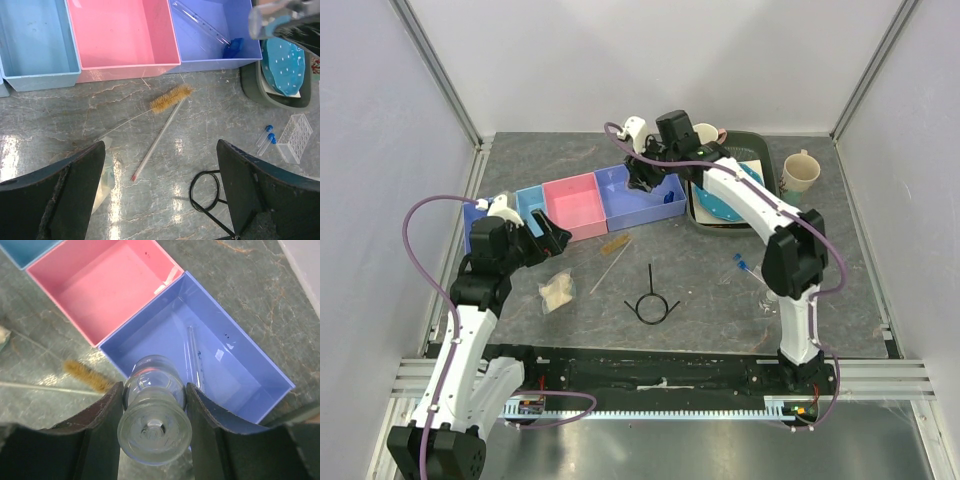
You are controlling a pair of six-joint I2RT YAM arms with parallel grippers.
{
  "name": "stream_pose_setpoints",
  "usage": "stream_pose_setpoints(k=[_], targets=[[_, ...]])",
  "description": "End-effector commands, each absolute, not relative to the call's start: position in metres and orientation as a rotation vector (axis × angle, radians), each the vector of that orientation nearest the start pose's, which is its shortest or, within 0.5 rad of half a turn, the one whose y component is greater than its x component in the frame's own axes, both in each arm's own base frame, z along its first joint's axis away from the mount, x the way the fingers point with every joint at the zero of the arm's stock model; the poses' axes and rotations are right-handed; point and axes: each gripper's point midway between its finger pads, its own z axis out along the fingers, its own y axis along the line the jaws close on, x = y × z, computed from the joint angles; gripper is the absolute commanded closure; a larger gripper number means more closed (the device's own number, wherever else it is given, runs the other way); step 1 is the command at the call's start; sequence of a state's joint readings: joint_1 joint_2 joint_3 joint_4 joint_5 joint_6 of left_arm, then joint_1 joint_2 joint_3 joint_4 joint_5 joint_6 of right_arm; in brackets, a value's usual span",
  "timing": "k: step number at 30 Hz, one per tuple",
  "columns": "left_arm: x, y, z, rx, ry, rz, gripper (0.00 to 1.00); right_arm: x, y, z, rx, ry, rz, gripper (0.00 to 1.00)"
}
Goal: Organize the chemistry lab equipment
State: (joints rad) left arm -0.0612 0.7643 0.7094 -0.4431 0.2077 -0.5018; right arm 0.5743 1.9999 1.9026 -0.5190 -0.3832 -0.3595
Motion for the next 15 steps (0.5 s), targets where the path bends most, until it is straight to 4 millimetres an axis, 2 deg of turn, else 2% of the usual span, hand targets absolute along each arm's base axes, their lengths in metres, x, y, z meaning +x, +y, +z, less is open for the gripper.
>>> stream_pose_setpoints(k=[1,8,15], targets=[[0.27,-0.066,0.219,-0.288,2.025,-0.506,0.02,0.466,0.366,0.207,-1.125,1.846,0.538,0.77],[0.27,-0.063,0.218,-0.301,2.027,-0.491,0.02,0.491,0.381,0.188,-1.105,1.838,0.511,0.77],[0.271,-0.062,0.217,-0.309,2.022,-0.485,0.02,0.487,0.394,0.148,-1.145,1.888,0.503,0.76]])
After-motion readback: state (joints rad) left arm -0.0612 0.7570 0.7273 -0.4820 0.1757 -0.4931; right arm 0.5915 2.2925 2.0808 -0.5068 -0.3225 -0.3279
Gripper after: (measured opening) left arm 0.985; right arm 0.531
